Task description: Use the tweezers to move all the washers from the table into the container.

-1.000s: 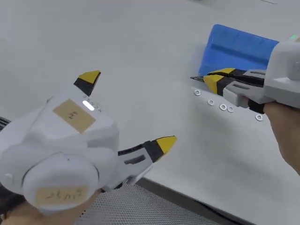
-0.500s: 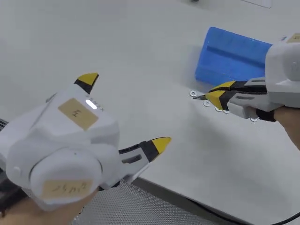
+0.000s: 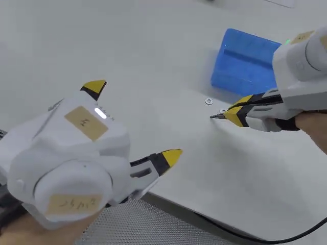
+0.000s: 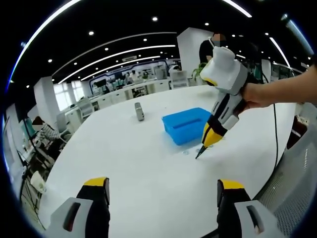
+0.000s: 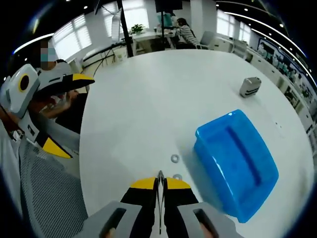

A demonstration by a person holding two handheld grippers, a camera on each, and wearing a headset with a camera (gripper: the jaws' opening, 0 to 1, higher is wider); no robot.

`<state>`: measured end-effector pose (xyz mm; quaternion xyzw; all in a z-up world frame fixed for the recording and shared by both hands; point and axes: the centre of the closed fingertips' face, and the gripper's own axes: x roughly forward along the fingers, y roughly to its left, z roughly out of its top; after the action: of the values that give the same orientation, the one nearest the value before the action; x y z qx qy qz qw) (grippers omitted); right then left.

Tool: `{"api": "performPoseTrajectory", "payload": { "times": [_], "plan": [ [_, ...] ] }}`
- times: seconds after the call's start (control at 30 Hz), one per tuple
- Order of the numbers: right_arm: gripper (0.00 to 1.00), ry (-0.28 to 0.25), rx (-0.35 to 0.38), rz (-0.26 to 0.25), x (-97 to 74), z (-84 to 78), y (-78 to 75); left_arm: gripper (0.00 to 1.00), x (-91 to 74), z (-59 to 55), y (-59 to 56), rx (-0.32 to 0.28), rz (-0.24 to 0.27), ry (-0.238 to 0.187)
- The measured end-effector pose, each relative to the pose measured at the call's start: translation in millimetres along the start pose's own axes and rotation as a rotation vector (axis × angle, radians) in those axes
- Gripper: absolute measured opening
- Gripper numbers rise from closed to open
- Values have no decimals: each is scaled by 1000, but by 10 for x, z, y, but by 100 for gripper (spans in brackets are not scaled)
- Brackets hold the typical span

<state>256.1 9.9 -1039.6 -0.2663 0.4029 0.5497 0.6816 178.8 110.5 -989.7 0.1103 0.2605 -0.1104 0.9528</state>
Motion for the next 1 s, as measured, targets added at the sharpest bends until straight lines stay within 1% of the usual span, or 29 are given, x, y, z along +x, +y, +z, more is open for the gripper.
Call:
{"api": "performPoseTrajectory", "payload": {
  "times": [0.1, 0.33, 0.37, 0.43, 0.53, 0.57, 0.6, 0.7, 0.77, 0.87, 0.9, 1.0],
  "plan": [
    [1, 5, -25, -9, 22, 40, 11, 91, 0, -4, 7, 0, 3, 2],
    [1, 75, -80, -7, 15, 46, 16, 90, 4, -14, 16, 0, 5, 4],
    [1, 95, -84, 0, 1, 27, 31, 90, 5, -19, 18, 1, 5, 6],
    [1, 101, -92, -2, -28, 21, 44, 90, 7, -30, 19, 3, 6, 12],
    [1, 141, -102, 5, -75, -42, 55, 89, 5, -28, 21, 3, 6, 10],
    [1, 157, -106, 4, -90, -71, 50, 89, 4, -29, 21, 2, 6, 10],
    [1, 195, -110, 7, -109, -149, 47, 89, 4, -31, 22, 2, 6, 11],
    [1, 203, -111, 11, -114, -184, 44, 89, 4, -36, 25, 6, 7, 12],
    [1, 206, -109, 13, -111, -180, 40, 89, 6, -39, 26, 7, 7, 14],
    [1, 208, -120, 11, -96, -119, 40, 88, 6, -37, 27, 6, 8, 13],
    [1, 196, -124, 11, -81, -80, 38, 88, 7, -40, 28, 6, 8, 15],
    [0, 187, -129, 13, -46, -13, 28, 88, 9, -45, 29, 8, 9, 18]
  ]
}}
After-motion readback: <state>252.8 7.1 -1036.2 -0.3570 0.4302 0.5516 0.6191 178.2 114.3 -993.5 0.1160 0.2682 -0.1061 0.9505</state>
